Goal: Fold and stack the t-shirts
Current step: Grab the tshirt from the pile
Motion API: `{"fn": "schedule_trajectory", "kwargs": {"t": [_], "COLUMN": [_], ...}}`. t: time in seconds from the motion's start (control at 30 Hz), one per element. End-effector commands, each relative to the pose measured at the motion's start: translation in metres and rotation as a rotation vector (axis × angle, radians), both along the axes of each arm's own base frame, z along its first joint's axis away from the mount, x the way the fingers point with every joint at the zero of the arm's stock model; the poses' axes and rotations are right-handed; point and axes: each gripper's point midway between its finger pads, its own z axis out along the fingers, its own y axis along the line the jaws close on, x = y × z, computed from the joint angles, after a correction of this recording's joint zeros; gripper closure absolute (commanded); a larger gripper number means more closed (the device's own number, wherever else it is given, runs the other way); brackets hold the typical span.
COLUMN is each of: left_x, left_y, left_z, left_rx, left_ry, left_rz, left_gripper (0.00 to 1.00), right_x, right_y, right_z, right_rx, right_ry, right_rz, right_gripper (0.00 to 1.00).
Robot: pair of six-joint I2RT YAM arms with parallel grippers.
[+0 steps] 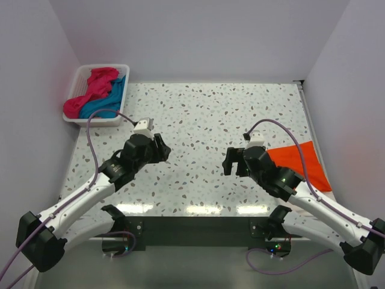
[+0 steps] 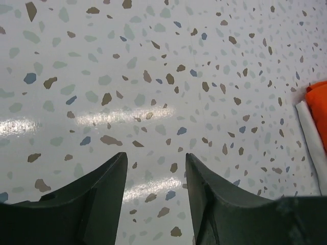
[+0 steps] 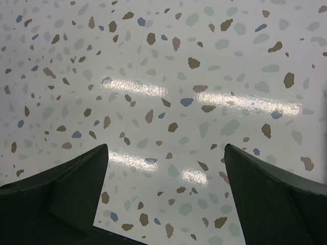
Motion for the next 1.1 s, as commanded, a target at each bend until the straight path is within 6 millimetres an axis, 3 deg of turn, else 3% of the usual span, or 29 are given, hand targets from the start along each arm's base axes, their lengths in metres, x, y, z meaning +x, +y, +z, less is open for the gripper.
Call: {"fn": "schedule_trajectory", "kwargs": {"t": [0.0, 0.2, 0.3, 0.37, 0.4, 0.47, 0.5, 0.6, 0.63, 0.67, 0.7, 0.77, 0.83, 0.87, 0.93, 0.97, 1.07], "left_x": [0.016, 0.042, 0.068, 0.099, 0.120, 0.154, 0.170, 0.213, 0.226, 0.237, 0.245, 0.264, 0.276, 0.282, 0.290, 0.294, 0.298], "left_y": [-0.001, -0.001, 0.013, 0.034, 0.057, 0.080, 0.110, 0.146, 0.174, 0.185, 0.209, 0.221, 0.257, 0.264, 0.283, 0.289, 0.312], "left_z": [0.031, 0.056, 0.071, 0.082, 0.089, 0.090, 0.092, 0.084, 0.095, 0.075, 0.072, 0.063, 0.071, 0.058, 0.059, 0.048, 0.037], "left_rx": [0.021, 0.094, 0.130, 0.120, 0.089, 0.091, 0.104, 0.118, 0.119, 0.132, 0.121, 0.111, 0.111, 0.125, 0.144, 0.155, 0.198], "left_ry": [-0.073, -0.086, -0.104, -0.118, -0.136, -0.140, -0.146, -0.123, -0.141, -0.099, -0.094, -0.086, -0.113, -0.088, -0.098, -0.078, -0.062], "left_rz": [0.012, 0.059, 0.163, 0.256, 0.327, 0.405, 0.494, 0.590, 0.673, 0.700, 0.755, 0.778, 0.848, 0.861, 0.898, 0.910, 0.958], "left_gripper": [0.45, 0.36, 0.25, 0.20, 0.17, 0.13, 0.09, 0.09, 0.09, 0.09, 0.09, 0.10, 0.11, 0.11, 0.12, 0.12, 0.15], "right_x": [0.000, -0.001, -0.001, -0.001, -0.001, -0.001, -0.002, 0.000, 0.000, -0.001, 0.000, 0.000, -0.002, -0.002, -0.003, -0.003, -0.004], "right_y": [0.004, 0.003, 0.003, 0.003, 0.003, 0.003, 0.004, 0.000, -0.001, -0.001, -0.002, 0.000, 0.001, 0.001, 0.004, 0.004, 0.008], "right_z": [0.002, -0.008, -0.010, -0.010, -0.011, -0.013, -0.012, -0.014, -0.014, -0.014, -0.013, -0.011, -0.013, -0.013, -0.015, -0.015, -0.015], "right_rx": [-0.003, -0.030, -0.036, -0.037, -0.039, -0.043, -0.041, -0.058, -0.061, -0.061, -0.059, -0.053, -0.047, -0.044, -0.037, -0.035, -0.035], "right_ry": [0.005, 0.039, 0.045, 0.047, 0.049, 0.053, 0.054, 0.053, 0.052, 0.052, 0.051, 0.046, 0.048, 0.047, 0.052, 0.054, 0.066], "right_rz": [0.025, 0.021, 0.017, 0.020, 0.022, 0.020, 0.022, 0.005, 0.002, 0.002, 0.000, 0.005, 0.015, 0.016, 0.029, 0.032, 0.049], "right_gripper": [0.01, 0.01, 0.01, 0.01, 0.01, 0.01, 0.01, 0.01, 0.01, 0.01, 0.01, 0.01, 0.01, 0.01, 0.01, 0.01, 0.01]}}
